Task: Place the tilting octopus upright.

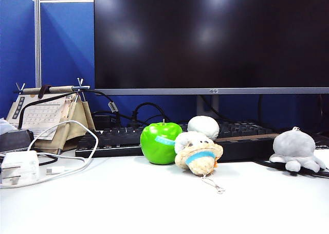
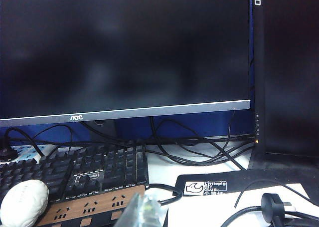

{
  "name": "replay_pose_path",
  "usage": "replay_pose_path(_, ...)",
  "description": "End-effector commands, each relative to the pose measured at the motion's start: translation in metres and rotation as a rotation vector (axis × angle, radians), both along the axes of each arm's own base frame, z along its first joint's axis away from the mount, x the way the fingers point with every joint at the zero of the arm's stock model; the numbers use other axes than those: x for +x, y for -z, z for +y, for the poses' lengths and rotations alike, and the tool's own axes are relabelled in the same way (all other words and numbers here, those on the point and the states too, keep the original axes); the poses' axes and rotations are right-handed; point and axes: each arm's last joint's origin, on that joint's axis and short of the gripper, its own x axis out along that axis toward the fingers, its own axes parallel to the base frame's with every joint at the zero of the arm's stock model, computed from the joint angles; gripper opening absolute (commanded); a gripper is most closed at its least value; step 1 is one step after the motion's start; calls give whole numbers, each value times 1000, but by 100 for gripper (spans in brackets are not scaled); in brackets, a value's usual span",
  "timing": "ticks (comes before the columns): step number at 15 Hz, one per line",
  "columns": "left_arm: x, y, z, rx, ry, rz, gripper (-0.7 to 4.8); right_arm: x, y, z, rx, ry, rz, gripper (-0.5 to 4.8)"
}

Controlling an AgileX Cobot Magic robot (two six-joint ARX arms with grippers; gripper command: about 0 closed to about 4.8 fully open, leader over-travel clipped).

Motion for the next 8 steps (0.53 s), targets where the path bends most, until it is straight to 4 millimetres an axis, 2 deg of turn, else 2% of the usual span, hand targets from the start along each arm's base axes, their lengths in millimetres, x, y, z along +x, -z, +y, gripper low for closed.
replay_pose_path(1,0,-1,0,-2,5,-15,22,0,3,0,2,2,20,-6)
replay_pose_path(8,0,-1,0,-2,5,-15,22,0,3,0,2,2,20,-6)
